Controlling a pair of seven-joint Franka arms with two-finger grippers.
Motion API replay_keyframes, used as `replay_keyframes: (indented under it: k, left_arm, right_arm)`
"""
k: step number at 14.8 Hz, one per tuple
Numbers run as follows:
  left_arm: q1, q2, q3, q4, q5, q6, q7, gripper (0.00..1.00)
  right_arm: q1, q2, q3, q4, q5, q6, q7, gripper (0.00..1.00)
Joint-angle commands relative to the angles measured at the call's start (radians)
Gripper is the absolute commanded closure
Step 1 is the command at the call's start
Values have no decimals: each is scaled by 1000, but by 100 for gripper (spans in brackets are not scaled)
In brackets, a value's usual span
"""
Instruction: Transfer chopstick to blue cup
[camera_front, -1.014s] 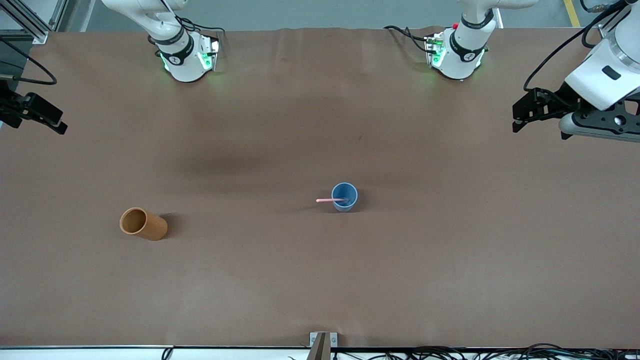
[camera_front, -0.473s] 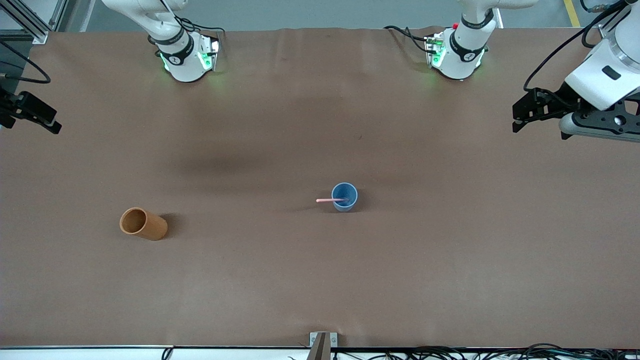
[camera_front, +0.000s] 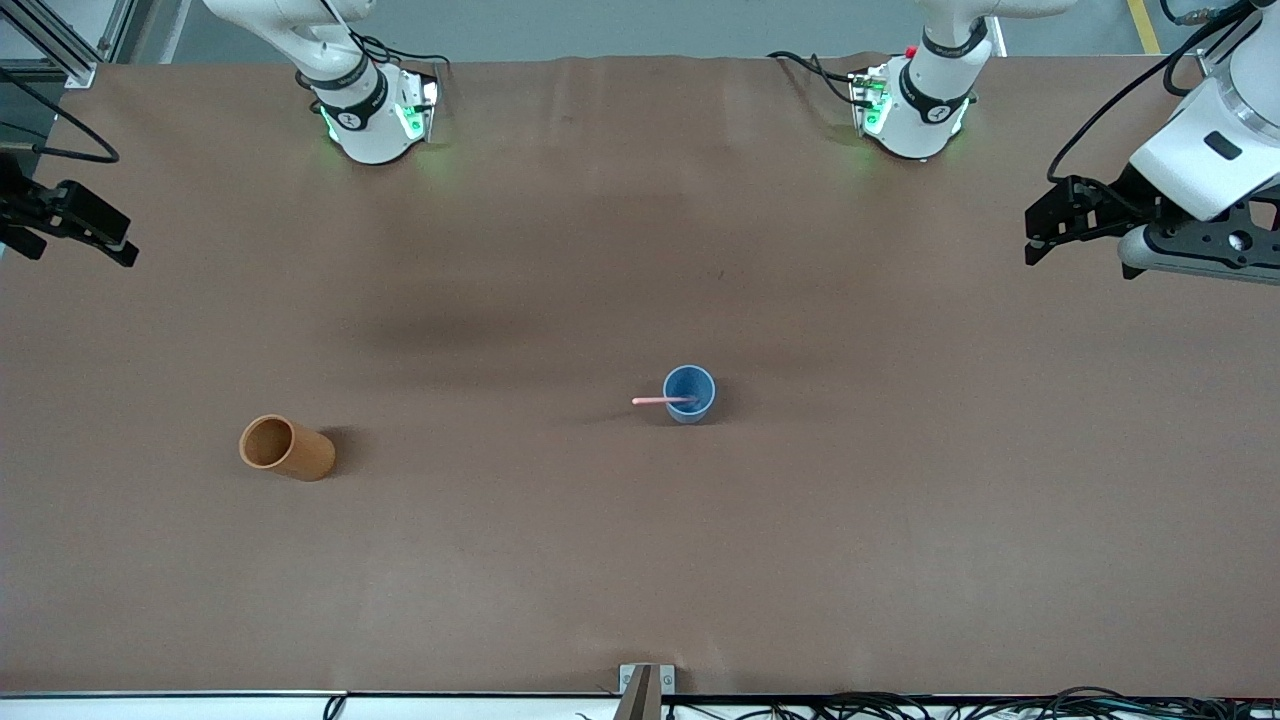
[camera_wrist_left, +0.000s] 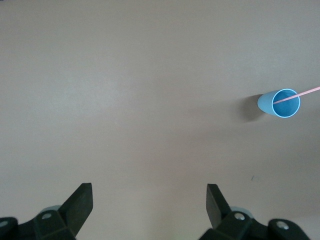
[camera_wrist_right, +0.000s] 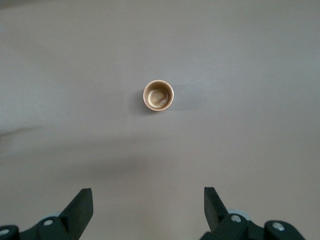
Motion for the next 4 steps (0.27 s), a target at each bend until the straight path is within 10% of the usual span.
replay_keyframes:
  k: [1, 4]
  left_arm:
    - [5, 2, 0, 19, -15, -17, 11, 0]
    - [5, 2, 0, 19, -15, -17, 11, 0]
  right_arm:
    - [-6, -8, 0, -15, 5, 8, -25, 2]
    - [-6, -4, -3, -15, 34, 6, -22, 2]
